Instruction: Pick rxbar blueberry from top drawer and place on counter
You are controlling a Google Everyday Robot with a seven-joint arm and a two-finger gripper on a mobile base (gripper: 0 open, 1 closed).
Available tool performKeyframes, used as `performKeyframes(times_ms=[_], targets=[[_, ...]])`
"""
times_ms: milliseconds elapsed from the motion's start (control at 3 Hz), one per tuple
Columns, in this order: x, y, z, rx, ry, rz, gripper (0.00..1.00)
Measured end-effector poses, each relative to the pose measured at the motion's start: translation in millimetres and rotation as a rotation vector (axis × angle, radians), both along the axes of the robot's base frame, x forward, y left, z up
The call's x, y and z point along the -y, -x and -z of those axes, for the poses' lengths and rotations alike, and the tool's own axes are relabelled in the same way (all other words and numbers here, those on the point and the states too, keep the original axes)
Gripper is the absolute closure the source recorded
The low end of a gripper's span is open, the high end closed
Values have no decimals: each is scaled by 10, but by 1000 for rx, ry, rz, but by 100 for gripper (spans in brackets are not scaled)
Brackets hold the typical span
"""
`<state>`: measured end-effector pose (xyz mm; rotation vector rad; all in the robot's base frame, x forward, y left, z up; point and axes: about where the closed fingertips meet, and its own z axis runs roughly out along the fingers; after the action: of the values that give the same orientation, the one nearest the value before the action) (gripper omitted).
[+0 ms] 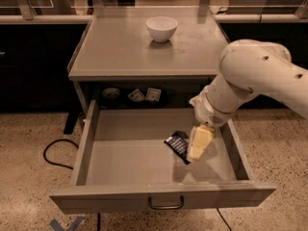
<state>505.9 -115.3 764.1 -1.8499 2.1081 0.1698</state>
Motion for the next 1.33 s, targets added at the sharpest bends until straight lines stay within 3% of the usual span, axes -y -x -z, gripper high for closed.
performKeyframes(times_ms=[333, 667, 1000, 1333], targets=[[-47, -137, -49, 54, -22, 14, 0], [13, -283, 159, 58, -40, 73, 0], [51, -852, 645, 83, -134, 155, 0], [49, -850, 638, 84, -134, 155, 0]])
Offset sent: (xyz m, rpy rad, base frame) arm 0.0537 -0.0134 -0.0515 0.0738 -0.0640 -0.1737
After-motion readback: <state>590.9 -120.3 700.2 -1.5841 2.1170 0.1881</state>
